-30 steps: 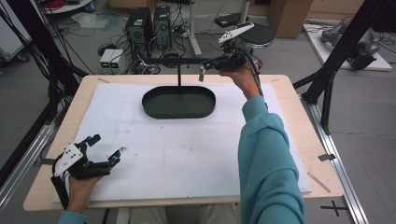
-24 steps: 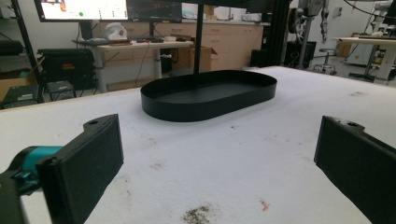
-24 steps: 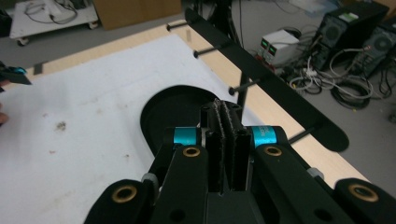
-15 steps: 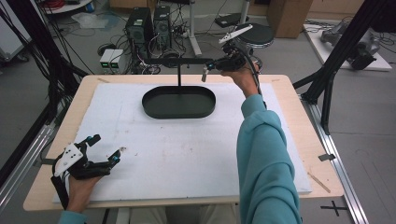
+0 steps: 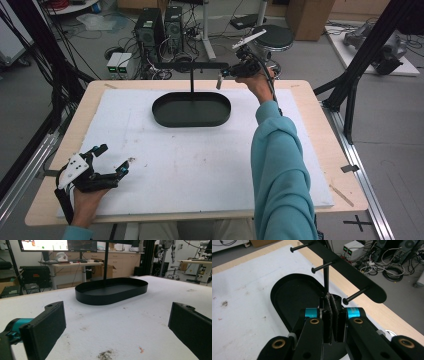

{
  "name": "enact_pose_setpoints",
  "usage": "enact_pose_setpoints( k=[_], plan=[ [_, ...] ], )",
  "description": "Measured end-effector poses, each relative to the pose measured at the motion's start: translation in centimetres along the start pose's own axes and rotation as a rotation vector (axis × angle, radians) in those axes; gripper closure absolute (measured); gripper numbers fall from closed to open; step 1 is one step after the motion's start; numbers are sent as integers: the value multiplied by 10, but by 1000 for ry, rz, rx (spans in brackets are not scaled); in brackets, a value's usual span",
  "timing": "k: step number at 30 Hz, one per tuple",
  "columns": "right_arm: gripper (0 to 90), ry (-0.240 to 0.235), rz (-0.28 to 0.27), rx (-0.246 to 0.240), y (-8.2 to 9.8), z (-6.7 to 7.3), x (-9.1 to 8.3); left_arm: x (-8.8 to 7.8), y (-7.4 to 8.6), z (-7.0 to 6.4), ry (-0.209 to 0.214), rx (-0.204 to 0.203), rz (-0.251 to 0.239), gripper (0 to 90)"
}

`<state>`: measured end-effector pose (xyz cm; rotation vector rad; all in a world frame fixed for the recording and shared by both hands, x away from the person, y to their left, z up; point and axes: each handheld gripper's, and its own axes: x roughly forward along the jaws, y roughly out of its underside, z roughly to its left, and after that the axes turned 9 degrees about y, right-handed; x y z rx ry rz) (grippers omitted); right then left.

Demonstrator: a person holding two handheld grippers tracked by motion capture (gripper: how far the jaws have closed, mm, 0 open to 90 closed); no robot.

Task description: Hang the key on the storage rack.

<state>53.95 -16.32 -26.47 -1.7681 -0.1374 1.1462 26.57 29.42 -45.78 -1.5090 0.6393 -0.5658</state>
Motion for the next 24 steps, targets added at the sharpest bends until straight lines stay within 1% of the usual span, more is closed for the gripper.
enact_pose_setpoints(
  k=[1, 8, 12, 24],
  plan=[
    [887, 0, 6, 6, 0, 0, 1, 0, 0, 0, 0, 0, -1, 17],
    [887, 10, 7, 5, 2, -3, 5, 0, 0, 0, -1, -1, 1, 17],
    [887, 20, 18, 2, 3, -3, 7, 0, 0, 0, 0, 1, -1, 17],
    [886, 35, 9, 12, 4, -7, 9, 0, 0, 0, 2, 0, -2, 17]
  ],
)
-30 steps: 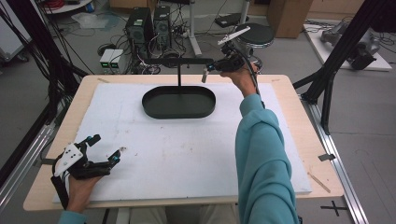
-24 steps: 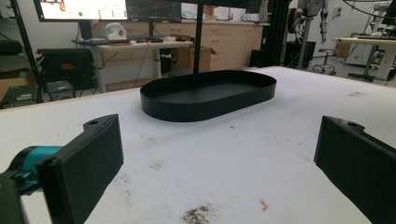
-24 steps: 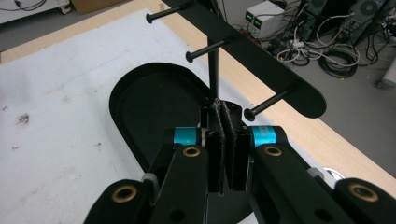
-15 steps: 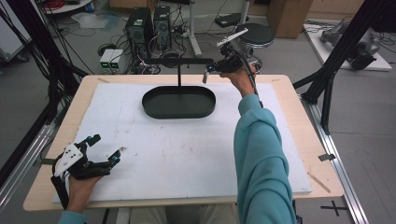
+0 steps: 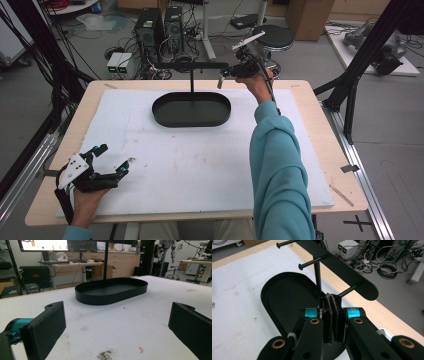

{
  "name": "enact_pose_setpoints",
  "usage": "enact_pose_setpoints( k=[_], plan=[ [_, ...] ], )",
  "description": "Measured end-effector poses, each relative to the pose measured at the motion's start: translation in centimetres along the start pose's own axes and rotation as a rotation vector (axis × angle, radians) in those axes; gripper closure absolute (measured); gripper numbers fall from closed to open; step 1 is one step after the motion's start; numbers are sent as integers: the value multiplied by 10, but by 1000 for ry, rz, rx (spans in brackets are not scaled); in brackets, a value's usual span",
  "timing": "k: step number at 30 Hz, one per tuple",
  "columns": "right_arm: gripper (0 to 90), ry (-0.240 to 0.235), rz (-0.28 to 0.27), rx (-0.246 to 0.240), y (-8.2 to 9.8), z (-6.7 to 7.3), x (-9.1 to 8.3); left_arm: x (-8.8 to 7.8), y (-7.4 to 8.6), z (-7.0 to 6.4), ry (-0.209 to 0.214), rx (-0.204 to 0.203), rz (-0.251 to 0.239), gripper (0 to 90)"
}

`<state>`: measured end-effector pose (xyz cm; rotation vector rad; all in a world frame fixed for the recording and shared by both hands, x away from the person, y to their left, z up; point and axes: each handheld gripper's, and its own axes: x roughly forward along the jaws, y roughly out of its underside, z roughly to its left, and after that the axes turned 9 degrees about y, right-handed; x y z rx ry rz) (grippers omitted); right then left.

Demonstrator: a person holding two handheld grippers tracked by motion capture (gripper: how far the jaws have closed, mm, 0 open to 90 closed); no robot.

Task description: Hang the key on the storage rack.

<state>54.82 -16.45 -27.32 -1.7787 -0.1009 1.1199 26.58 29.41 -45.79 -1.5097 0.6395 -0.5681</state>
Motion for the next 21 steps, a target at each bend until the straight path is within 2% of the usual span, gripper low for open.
enact_pose_setpoints(
  k=[10, 21],
  plan=[
    [886, 15, -1, 4, 1, -2, 3, 0, 0, 0, -1, 2, 1, 17],
    [886, 26, -26, 6, 3, -8, 5, 0, 0, 0, 0, 3, 2, 17]
  ],
)
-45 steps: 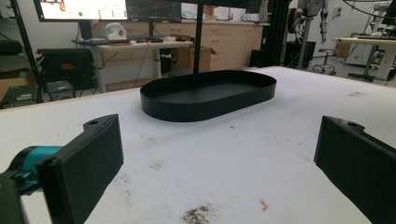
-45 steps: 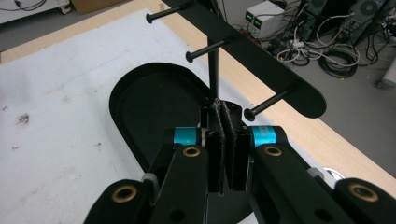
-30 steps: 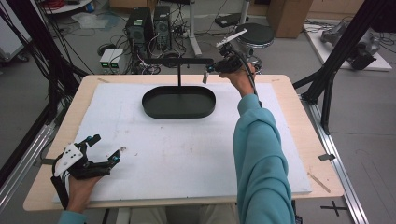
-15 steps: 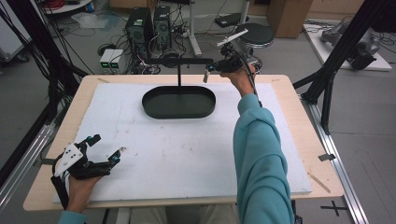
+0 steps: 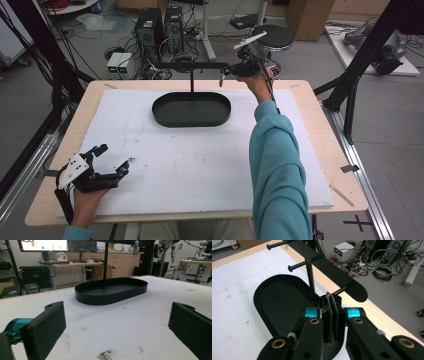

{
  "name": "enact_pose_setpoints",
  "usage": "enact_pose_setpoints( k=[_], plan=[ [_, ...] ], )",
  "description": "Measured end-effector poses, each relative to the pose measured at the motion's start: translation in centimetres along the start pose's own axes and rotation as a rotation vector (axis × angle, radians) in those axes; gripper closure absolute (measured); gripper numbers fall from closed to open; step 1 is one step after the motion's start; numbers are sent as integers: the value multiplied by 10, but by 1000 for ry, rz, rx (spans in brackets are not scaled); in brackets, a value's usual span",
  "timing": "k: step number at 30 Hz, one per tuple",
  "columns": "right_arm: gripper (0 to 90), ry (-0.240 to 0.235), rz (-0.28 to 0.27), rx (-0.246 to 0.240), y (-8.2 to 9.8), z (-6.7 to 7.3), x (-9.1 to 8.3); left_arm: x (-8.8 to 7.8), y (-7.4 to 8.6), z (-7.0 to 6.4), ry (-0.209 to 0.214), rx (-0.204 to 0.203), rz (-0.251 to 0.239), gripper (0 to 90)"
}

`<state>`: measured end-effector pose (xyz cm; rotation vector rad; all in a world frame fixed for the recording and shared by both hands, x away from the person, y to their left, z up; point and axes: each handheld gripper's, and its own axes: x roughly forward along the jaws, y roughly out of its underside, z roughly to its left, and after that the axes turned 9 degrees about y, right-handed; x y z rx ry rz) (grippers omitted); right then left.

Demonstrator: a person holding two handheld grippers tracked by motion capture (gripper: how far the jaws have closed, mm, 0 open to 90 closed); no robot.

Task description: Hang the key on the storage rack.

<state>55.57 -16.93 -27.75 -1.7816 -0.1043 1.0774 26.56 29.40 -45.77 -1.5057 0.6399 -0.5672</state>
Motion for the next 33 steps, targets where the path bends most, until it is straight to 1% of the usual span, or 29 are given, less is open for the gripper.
enact_pose_setpoints(
  k=[2, 5, 15, 16, 18, 22, 23, 25, 26, 27, 28, 29, 30, 31, 32, 33],
  plan=[
    [886, 1, 0, 9, 1, -2, 0, 0, 0, 0, 0, 2, 1, 17],
    [886, 3, -6, 8, 1, -3, 1, 0, 0, 0, 0, 2, 1, 17],
    [876, 6, -23, 27, 5, -10, 9, 0, 0, 0, 0, 0, 0, 18],
    [891, 10, -25, 27, 5, -10, 10, 0, 0, 0, 0, -1, 0, 17],
    [854, 28, -38, 33, 6, -13, 8, 0, 0, 0, 0, -1, -1, 17],
    [809, 37, -37, 45, 8, -16, 1, 0, 0, 0, 1, -1, 0, 17],
    [762, 42, -41, 49, 8, -17, -2, 0, 0, 0, 0, -1, 0, 17],
    [660, 38, -55, 75, 8, -17, -9, 0, 0, 0, 1, -1, -1, 17],
    [571, 27, -71, 87, 7, -17, -13, 0, 0, 0, 1, -2, -2, 17],
    [459, 28, -86, 99, 7, -16, -17, 0, 0, 0, 2, -5, -4, 17],
    [308, 24, -90, 122, 7, -13, -24, 0, 0, 0, 2, -9, -7, 17],
    [170, 30, -83, 126, 6, -11, -28, 0, 0, 0, 2, -8, -7, 17],
    [97, 63, -67, 120, 6, -8, -33, 0, 0, 0, 2, -10, -7, 17],
    [92, 85, -54, 103, 6, -5, -40, 0, 0, 0, 3, -10, -8, 17],
    [19, 92, -65, 86, 8, -1, -51, 0, 0, 1, 4, -10, -7, 17],
    [4, 92, -78, 87, 11, 1, -57, 0, 0, 1, 6, -11, -9, 17]
  ],
)
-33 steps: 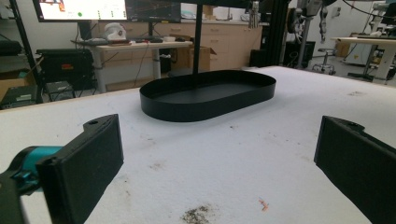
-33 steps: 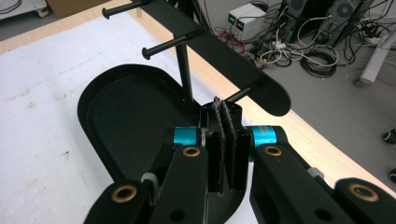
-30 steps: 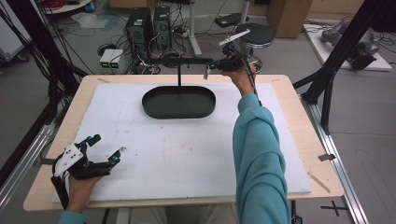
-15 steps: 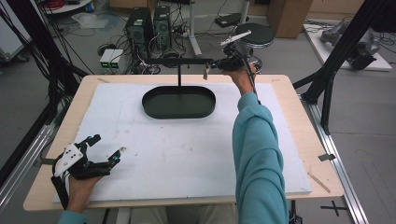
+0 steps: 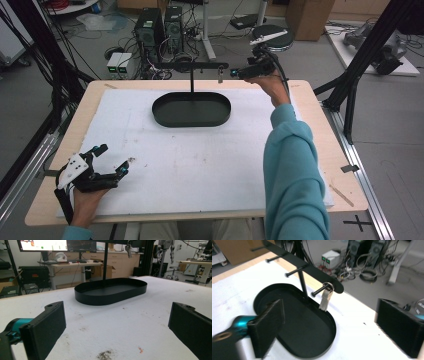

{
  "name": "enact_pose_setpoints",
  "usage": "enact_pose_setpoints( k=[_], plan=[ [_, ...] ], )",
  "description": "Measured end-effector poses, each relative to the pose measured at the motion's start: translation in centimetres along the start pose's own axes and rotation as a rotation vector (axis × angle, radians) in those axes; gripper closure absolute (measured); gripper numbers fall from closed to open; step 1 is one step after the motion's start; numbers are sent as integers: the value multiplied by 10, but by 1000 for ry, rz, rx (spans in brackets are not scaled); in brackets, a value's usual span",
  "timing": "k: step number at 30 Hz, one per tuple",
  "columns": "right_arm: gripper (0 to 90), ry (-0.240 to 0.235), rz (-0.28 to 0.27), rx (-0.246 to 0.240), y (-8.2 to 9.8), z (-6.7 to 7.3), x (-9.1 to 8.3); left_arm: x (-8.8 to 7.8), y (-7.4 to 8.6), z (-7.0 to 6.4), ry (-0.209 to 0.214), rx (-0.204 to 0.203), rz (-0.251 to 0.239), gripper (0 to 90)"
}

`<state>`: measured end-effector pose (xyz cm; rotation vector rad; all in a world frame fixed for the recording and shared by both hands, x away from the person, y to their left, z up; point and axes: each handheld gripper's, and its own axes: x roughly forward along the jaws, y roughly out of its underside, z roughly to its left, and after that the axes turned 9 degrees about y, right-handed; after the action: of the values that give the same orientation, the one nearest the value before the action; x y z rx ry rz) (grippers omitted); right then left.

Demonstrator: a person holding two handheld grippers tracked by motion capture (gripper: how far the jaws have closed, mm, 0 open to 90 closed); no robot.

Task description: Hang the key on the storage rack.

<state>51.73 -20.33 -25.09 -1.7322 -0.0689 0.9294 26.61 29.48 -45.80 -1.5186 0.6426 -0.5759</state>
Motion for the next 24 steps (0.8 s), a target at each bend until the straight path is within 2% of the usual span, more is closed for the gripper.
enact_pose_setpoints(
  k=[1, 3, 5, 9, 13, 16, 20, 24],
  plan=[
    [4, -21, -26, 26, 6, 0, -14, 0, 0, 0, 0, -2, 2, 17],
    [4, -30, -52, 42, 14, 1, -29, 0, 0, 0, 1, -5, 2, 17],
    [4, -13, -73, 31, 26, 2, -49, 0, 0, 0, 0, -5, 3, 18],
    [4, -36, -126, 19, 59, 5, -84, 0, 0, 0, -2, 0, 6, 17],
    [4, -63, -191, -2, 100, 13, -108, 1, 0, 0, -3, 4, 11, 17],
    [4, -76, -259, 0, 135, 20, -115, 1, 0, -1, -3, 5, 11, 18],
    [4, -83, -297, 25, 181, 29, -113, 1, 0, -1, -3, 5, 12, 18],
    [4, -87, -325, 57, 213, 34, -110, 1, 0, -1, -3, 6, 13, 18]
  ],
)
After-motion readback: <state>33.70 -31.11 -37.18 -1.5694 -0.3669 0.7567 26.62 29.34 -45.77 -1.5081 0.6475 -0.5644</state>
